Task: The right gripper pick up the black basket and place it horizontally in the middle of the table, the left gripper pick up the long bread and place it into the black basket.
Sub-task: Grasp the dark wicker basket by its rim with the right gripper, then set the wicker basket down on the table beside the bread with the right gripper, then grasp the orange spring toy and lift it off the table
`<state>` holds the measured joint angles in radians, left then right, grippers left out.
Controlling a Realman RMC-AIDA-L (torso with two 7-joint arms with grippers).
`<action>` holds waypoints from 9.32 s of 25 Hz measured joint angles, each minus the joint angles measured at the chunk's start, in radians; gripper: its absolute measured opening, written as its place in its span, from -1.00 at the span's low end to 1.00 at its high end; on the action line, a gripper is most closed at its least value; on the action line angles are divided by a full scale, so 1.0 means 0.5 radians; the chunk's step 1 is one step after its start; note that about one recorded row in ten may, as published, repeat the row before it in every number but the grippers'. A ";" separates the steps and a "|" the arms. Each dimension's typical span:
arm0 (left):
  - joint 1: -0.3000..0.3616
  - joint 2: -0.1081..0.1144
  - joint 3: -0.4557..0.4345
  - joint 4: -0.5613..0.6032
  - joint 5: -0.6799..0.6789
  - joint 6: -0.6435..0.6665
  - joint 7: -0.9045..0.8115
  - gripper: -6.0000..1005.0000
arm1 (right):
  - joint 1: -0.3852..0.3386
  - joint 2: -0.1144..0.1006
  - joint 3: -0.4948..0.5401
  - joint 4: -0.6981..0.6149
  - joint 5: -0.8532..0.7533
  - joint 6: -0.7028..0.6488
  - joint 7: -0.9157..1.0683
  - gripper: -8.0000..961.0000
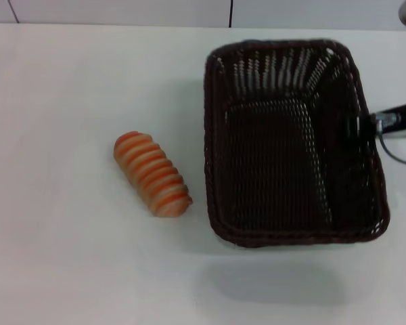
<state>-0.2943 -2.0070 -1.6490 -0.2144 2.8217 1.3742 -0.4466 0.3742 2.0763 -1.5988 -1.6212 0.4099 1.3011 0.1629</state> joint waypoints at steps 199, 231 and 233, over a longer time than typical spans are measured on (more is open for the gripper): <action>0.006 -0.110 -0.124 -0.090 0.010 -0.132 -0.079 0.65 | -0.103 0.017 -0.820 1.761 0.732 -4.941 -1.301 0.23; 0.103 -0.076 0.161 -2.525 0.130 -3.795 0.257 0.65 | 0.086 -0.012 -0.577 2.618 1.219 -5.270 -0.907 0.23; 0.042 -0.111 0.079 -2.648 0.125 -4.136 0.340 0.65 | 0.125 -0.018 -0.567 2.671 1.214 -5.263 -0.893 0.23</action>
<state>-0.2732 -2.0625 -1.6097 -1.5385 2.8842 -0.6936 -0.2764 0.4367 2.0673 -1.8823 -0.2859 1.0171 -1.3302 -0.2836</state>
